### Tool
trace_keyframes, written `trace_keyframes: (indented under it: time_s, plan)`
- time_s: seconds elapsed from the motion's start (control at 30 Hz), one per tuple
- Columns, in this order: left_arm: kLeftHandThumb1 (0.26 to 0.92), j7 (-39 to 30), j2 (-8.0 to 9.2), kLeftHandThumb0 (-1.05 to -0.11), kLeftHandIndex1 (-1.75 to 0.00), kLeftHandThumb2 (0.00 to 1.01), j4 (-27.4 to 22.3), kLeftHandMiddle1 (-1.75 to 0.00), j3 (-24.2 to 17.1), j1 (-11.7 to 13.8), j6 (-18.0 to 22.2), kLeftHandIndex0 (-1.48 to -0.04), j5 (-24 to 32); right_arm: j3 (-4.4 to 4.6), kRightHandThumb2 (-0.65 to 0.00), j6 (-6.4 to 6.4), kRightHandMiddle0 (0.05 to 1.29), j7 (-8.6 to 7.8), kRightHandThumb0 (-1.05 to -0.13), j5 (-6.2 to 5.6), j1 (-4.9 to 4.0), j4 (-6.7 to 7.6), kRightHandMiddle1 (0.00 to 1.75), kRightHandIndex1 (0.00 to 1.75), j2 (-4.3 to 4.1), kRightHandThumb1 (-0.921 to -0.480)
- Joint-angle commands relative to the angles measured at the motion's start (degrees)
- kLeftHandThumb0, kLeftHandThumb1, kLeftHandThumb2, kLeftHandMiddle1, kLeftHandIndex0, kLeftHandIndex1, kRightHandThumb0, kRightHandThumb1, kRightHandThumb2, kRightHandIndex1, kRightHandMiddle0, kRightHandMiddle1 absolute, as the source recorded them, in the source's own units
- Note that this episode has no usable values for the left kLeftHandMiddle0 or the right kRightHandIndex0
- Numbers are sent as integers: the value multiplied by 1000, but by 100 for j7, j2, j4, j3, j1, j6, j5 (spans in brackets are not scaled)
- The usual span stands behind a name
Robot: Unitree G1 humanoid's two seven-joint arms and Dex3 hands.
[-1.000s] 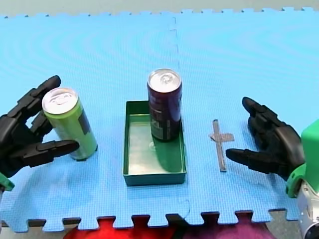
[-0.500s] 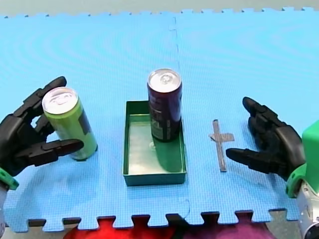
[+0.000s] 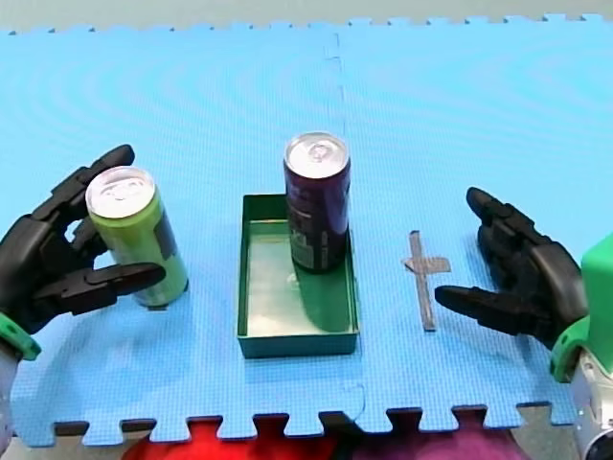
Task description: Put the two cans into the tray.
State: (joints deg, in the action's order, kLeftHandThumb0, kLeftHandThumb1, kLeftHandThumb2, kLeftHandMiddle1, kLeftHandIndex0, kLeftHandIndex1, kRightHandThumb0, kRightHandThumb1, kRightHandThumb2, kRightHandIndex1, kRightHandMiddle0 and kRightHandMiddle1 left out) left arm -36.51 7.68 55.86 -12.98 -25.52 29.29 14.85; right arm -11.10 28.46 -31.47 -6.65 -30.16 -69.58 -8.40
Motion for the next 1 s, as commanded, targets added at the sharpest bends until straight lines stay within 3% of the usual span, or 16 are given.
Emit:
trace_keyframes:
  time_s: [0.0,0.63,0.97]
  plan:
    - [641,23,10,-987,0,3,39,0,11,-58,-19,-281,-13,-13,-1,5,264,-9,-852,-16,20,-4,1,2,-17,-748]
    - [654,-66,61,-1010,-3,2,218,0,-95,-211,-14,-292,76,-21,-4,65,268,-21,-872,-24,49,34,1,1,-17,-764]
    - [671,-319,126,-1039,-4,5,464,0,-317,-275,84,-305,275,-90,-5,25,272,-166,-889,-150,54,53,2,3,-8,-778]
